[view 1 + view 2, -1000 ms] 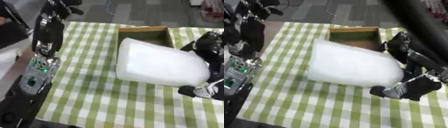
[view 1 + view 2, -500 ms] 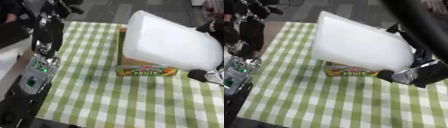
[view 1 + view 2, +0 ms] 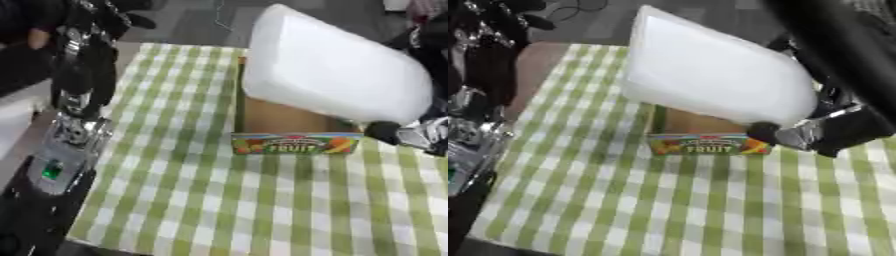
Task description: Pick up objects on the table and place them in the box.
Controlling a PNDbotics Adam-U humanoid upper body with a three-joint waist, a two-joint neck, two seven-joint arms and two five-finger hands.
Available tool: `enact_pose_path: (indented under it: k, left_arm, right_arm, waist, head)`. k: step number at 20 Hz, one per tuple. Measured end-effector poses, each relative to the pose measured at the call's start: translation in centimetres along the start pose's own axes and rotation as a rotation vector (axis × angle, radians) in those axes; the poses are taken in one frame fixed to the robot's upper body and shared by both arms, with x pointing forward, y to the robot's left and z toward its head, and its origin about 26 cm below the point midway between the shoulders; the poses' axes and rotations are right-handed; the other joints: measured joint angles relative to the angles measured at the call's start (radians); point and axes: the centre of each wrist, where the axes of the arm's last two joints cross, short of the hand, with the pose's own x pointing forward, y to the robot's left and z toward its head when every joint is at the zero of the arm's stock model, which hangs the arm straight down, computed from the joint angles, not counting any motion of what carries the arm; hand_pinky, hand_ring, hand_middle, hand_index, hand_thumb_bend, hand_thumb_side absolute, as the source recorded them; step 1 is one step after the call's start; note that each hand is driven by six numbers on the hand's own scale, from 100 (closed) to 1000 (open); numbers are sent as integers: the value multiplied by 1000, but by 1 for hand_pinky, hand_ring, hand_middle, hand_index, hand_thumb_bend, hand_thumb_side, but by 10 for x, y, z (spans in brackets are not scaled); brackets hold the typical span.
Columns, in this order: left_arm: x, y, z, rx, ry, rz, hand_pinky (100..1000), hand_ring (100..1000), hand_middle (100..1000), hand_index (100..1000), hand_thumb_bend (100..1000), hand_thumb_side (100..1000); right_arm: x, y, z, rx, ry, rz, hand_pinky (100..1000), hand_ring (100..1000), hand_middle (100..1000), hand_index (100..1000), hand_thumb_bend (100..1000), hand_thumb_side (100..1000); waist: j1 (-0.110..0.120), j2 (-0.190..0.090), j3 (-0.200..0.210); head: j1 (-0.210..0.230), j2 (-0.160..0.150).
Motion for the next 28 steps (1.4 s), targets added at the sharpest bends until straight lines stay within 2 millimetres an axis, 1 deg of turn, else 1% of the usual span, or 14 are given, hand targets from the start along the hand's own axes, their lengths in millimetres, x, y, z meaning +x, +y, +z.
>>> enact_pose_path:
  k: [2, 6, 9, 12, 16, 22, 24, 28]
  left_arm:
    - [0, -1, -2, -1, -9, 4, 604, 742, 799, 870, 588, 917]
    - [0, -3, -6, -8, -26, 12, 603, 742, 798, 871, 595, 916]
    - [1, -5, -9, -11, -36, 22, 603, 741, 798, 871, 597, 914]
    - [1, -5, -12, -14, -51, 28, 602, 741, 798, 872, 597, 913]
    - [1, -9, -15, -14, -62, 47, 600, 740, 796, 874, 593, 911]
    - [1, -12, -16, 1, -62, 67, 598, 740, 796, 876, 594, 911]
    - [1, -12, -17, 2, -63, 71, 598, 740, 796, 875, 594, 911]
    - [1, -15, -21, 3, -76, 83, 599, 740, 796, 875, 594, 912]
  right_arm:
    - [-5, 2, 0, -12, 9, 8, 100, 100, 188, 346, 501, 517]
    - [-12, 4, -2, -44, 14, 38, 100, 100, 193, 336, 519, 505]
    - [-14, 0, -4, -75, 14, 68, 100, 100, 194, 331, 527, 495]
    - [-17, -5, -5, -99, 16, 94, 100, 100, 197, 332, 525, 501]
    - [-19, -9, -7, -110, 27, 132, 100, 100, 213, 325, 545, 507]
    - [-20, -29, -7, -65, 27, 297, 100, 100, 228, 318, 557, 513]
    - [-21, -32, -8, -55, 29, 336, 100, 100, 228, 317, 558, 510]
    - [-24, -34, -9, -57, 21, 370, 100, 100, 230, 316, 563, 506]
  waist:
    - [-4, 6, 10]
    - [-19, 20, 30]
    - [-25, 31, 46]
    - [-37, 42, 66]
    - [-53, 54, 80]
    - [-68, 65, 91]
    - [-74, 69, 101]
    - [-78, 74, 117]
  head:
    - [-13, -11]
    - [-37, -32]
    - [-53, -47]
    - [-59, -61]
    - [-73, -78]
    - [-104, -87]
    - [-112, -91]
    - [-125, -94]
